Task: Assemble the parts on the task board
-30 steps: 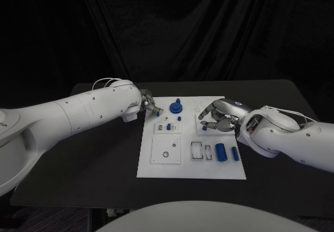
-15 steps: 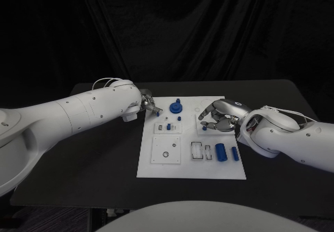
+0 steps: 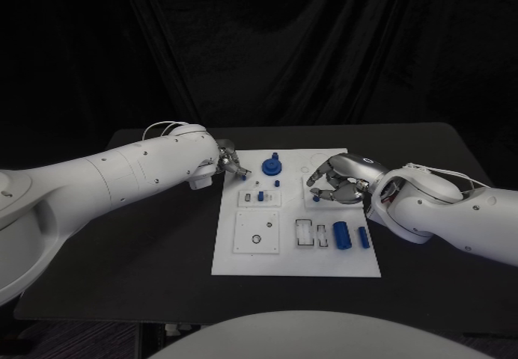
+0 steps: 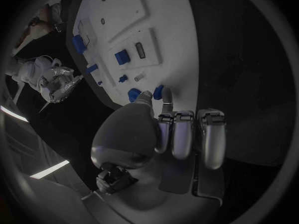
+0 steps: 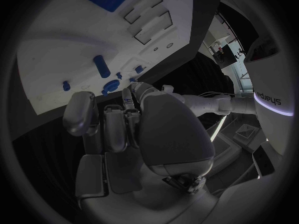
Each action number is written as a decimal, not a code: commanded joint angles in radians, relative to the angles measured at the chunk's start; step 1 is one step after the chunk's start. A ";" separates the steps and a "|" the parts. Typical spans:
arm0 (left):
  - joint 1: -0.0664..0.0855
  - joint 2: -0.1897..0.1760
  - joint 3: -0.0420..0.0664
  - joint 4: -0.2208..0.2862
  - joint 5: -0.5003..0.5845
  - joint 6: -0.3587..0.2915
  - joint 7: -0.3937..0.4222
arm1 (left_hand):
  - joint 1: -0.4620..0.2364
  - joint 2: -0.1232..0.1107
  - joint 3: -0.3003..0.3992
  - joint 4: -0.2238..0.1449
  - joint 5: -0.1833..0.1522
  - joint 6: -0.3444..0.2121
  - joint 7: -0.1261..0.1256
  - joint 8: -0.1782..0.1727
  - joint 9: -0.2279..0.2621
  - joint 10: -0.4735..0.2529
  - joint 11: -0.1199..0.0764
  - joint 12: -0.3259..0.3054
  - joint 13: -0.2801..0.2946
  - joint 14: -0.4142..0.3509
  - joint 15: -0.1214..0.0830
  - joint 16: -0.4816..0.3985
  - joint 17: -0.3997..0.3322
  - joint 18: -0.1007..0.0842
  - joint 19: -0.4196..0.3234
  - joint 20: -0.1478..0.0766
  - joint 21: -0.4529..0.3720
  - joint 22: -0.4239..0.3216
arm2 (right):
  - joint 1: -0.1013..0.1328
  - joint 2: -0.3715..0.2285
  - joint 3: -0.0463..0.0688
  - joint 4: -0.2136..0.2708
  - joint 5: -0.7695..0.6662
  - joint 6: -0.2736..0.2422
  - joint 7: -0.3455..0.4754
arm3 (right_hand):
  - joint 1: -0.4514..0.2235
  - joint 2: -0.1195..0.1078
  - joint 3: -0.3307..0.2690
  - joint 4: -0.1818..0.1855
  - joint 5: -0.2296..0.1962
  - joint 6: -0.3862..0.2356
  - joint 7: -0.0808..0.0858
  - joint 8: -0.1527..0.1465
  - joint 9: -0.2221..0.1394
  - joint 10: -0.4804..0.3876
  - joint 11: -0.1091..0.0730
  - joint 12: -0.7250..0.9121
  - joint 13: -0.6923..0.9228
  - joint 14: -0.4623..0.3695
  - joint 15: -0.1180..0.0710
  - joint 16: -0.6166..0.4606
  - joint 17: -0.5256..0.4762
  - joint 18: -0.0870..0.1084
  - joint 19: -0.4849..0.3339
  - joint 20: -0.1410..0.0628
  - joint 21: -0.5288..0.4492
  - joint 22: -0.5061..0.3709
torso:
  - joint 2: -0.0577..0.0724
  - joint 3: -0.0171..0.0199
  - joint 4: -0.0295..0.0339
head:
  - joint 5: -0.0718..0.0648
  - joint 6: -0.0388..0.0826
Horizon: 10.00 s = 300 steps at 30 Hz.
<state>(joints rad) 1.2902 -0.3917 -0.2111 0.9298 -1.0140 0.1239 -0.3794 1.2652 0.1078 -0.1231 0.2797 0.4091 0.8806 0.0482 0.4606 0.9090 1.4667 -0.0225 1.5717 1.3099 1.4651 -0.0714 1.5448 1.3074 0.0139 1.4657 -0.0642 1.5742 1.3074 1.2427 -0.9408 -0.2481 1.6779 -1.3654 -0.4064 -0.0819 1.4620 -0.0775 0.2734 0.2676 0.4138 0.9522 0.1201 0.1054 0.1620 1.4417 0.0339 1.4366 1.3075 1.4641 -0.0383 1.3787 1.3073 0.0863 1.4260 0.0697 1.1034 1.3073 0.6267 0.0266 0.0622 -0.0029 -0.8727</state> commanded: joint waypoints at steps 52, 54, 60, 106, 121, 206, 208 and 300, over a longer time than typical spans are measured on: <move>-0.003 -0.027 0.001 0.035 0.015 -0.035 -0.016 | -0.011 -0.161 0.455 -0.015 0.286 0.042 -0.015 -0.015 0.068 0.099 -0.015 -0.008 0.256 0.078 -0.010 -0.008 0.188 -0.014 0.105 -0.008 -0.003 0.263 | -0.002 0.004 0.001 -0.011 0.016 0.028 -0.013 | 0.018 0.004 0.021 -0.005 0.024 0.005 0.003 -0.005 -0.004 -0.011 0.002 -0.008 0.084 0.043 0.001 -0.009 0.007 0.008 -0.007 -0.001 -0.013 0.133 | 0.000 -0.0001 0.0003 | 0.003 0.000; -0.003 -0.037 0.001 0.049 0.054 -0.055 -0.028 | -0.013 -0.165 0.459 -0.017 0.285 0.041 -0.015 -0.018 0.067 0.097 -0.015 -0.011 0.254 0.076 -0.010 -0.009 0.184 -0.014 0.105 -0.008 -0.003 0.263 | -0.002 0.003 0.001 -0.011 0.016 0.028 -0.014 | 0.018 0.004 0.021 -0.005 0.024 0.005 0.003 -0.005 -0.004 -0.011 0.002 -0.008 0.084 0.043 0.001 -0.009 0.007 0.008 -0.007 -0.001 -0.013 0.133 | 0.000 -0.0001 0.0001 | 0.002 0.000; -0.001 -0.083 0.001 0.113 0.182 -0.088 -0.065 | -0.015 -0.169 0.474 -0.022 0.284 0.038 -0.013 -0.026 0.065 0.095 -0.014 -0.014 0.251 0.075 -0.010 -0.011 0.182 -0.014 0.105 -0.009 -0.003 0.263 | -0.002 -0.001 0.001 -0.010 0.017 0.026 -0.015 | 0.018 0.004 0.021 -0.005 0.024 0.005 0.003 -0.005 -0.004 -0.011 0.002 -0.008 0.084 0.043 0.001 -0.009 0.007 0.008 -0.007 -0.001 -0.013 0.133 | 0.000 -0.0001 0.0005 | -0.001 0.000; -0.004 -0.208 0.000 0.349 0.214 -0.104 -0.063 | -0.062 -0.167 0.499 -0.014 0.131 0.048 -0.015 -0.028 0.086 0.095 -0.014 -0.014 0.252 0.078 -0.009 -0.010 0.186 -0.014 0.105 -0.009 -0.003 0.263 | -0.018 -0.011 0.001 -0.005 0.034 0.022 -0.013 | 0.018 0.003 0.024 -0.006 0.028 0.005 0.003 -0.006 -0.004 -0.015 0.002 -0.011 0.080 0.042 0.001 -0.010 0.006 0.009 -0.008 -0.001 -0.018 0.132 | 0.000 -0.0002 0.0001 | 0.000 0.000; -0.022 -0.206 0.000 0.351 0.211 -0.115 -0.061 | -0.062 -0.167 0.499 -0.014 0.129 0.047 -0.015 -0.029 0.086 0.096 -0.014 -0.013 0.252 0.078 -0.009 -0.010 0.185 -0.014 0.105 -0.009 -0.003 0.263 | -0.018 -0.016 0.001 -0.003 0.035 0.013 -0.009 | 0.018 0.003 0.024 -0.006 0.028 0.006 0.004 -0.006 -0.004 -0.015 0.002 -0.011 0.081 0.042 0.001 -0.010 0.007 0.008 -0.008 -0.001 -0.017 0.133 | 0.000 0.0000 0.0004 | -0.003 0.000; -0.057 -0.215 0.000 0.363 0.171 -0.083 -0.025 | -0.052 -0.171 0.504 -0.044 0.080 0.033 -0.014 -0.036 0.096 0.090 -0.012 -0.021 0.246 0.074 -0.007 -0.014 0.176 -0.014 0.105 -0.007 -0.003 0.263 | -0.019 -0.008 0.001 -0.009 0.035 0.032 -0.021 | 0.016 0.001 0.027 -0.007 0.030 0.005 0.004 -0.007 -0.005 -0.016 0.003 -0.012 0.079 0.042 0.002 -0.012 0.004 0.009 -0.008 -0.001 -0.021 0.132 | 0.000 -0.0002 0.0002 | -0.003 0.000; -0.057 -0.217 0.000 0.366 0.171 -0.080 -0.027 | -0.050 -0.172 0.505 -0.046 0.081 0.032 -0.014 -0.036 0.096 0.091 -0.012 -0.021 0.247 0.074 -0.007 -0.015 0.176 -0.014 0.105 -0.007 -0.003 0.263 | -0.019 -0.008 0.001 -0.010 0.035 0.034 -0.023 | 0.016 0.001 0.027 -0.007 0.030 0.005 0.004 -0.007 -0.005 -0.016 0.003 -0.012 0.079 0.042 0.002 -0.012 0.004 0.009 -0.008 -0.001 -0.021 0.132 | 0.000 0.0000 0.0004 | -0.002 0.000; -0.062 -0.218 0.000 0.342 0.140 -0.083 -0.016 | -0.103 -0.129 0.361 0.009 0.156 -0.013 -0.003 -0.004 0.144 0.090 -0.001 -0.020 0.247 0.070 0.002 -0.013 0.173 -0.014 0.105 0.019 -0.003 0.263 | -0.020 -0.002 0.001 -0.014 0.046 0.065 -0.038 | 0.014 0.002 0.032 -0.007 0.030 0.005 0.005 -0.008 -0.006 -0.019 0.003 -0.016 0.075 0.040 0.002 -0.017 -0.002 0.011 -0.012 0.000 -0.033 0.130 | 0.000 -0.0001 0.0001 | 0.006 0.000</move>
<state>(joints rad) 1.2370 -0.6098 -0.2050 1.2699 -0.8497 0.0124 -0.3757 1.1674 -0.0217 0.2339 0.2868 0.5685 0.8695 0.0411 0.4531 1.0518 1.4652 -0.0209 1.5519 1.3078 1.4668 -0.0626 1.5294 1.3074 0.0138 1.4657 -0.0463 1.5742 1.3074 1.2258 -0.9430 -0.2482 1.6631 -1.3197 -0.3482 -0.1001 1.4738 -0.0735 0.2984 0.2591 0.4409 0.9558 0.1237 0.1016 0.1569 1.4308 0.0376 1.4250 1.3076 1.4641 -0.0383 1.3669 1.3067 0.0862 1.4187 0.0697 1.0765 1.3075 0.6266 0.0264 0.0623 0.0029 -0.8727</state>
